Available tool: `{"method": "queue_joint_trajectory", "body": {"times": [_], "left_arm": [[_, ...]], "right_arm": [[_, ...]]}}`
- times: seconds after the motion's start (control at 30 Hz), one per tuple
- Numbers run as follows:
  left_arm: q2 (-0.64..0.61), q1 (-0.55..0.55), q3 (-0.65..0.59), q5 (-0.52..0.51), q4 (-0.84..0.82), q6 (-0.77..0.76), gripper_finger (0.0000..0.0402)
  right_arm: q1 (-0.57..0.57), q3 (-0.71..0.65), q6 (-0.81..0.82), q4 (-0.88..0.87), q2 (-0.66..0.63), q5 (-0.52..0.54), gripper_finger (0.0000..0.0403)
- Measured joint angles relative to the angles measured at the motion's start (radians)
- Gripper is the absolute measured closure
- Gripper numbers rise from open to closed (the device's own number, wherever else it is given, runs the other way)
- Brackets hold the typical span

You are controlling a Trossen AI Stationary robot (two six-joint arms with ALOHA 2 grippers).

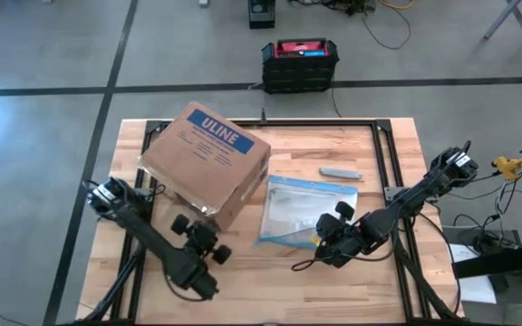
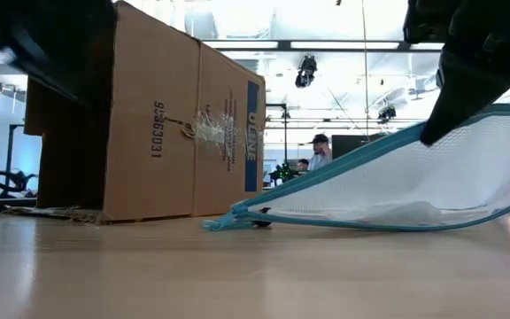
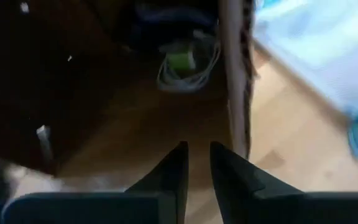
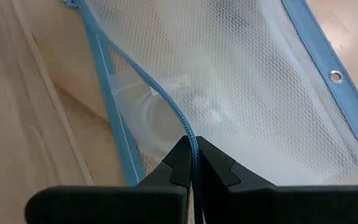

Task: Unpack boxes
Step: Put the white charger cable into the white zip bag

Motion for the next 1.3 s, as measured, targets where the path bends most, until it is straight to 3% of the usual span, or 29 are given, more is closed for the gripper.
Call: {"method": "queue_joint_trajectory", "body": {"times": [0.13,0.23,0.4,0.53,0.63,0.73,0.9,1.0,1.07,1.17,1.3], "left_arm": [[0.002,0.043,-0.091,-0.234,0.372,0.156,0.0363],[0.001,0.085,-0.132,-0.344,0.745,0.484,0.0364],[0.006,0.215,-0.184,-0.306,1.333,1.126,0.0367],[0.011,0.35,-0.199,-0.216,1.484,1.311,0.0374],[0.011,0.447,-0.199,-0.165,1.485,1.358,0.0375],[0.011,0.504,-0.197,-0.05,1.485,1.39,0.0376],[0.003,0.472,-0.185,0.048,1.481,1.387,0.0376],[0.002,0.419,-0.183,-0.006,1.449,1.378,0.0376],[0.003,0.386,-0.191,-0.114,1.386,1.314,0.0376],[0.009,0.364,-0.21,-0.262,1.254,1.092,0.0376],[0.041,0.386,-0.252,-0.277,1.202,0.825,0.0376]], "right_arm": [[0.0,0.0,-0.01,0.0,0.0,0.0,0.0403],[0.0,0.0,-0.019,0.001,0.0,0.001,0.0403],[-0.003,-0.001,-0.034,-0.001,0.0,0.006,0.0403],[-0.003,-0.001,-0.033,0.001,0.0,0.008,0.0403],[-0.004,-0.001,-0.026,0.002,0.0,0.007,0.0403],[-0.005,-0.001,-0.025,0.006,0.0,0.008,0.0403],[-0.005,-0.001,-0.025,0.005,0.0,0.008,0.0403],[-0.005,-0.005,-0.023,0.008,0.001,0.009,0.0403],[-0.005,-0.012,-0.016,0.014,0.004,0.01,0.0403],[-0.005,-0.035,-0.016,0.063,0.019,0.009,0.0403],[-0.005,-0.048,-0.017,0.122,0.048,0.008,0.0403]]}}
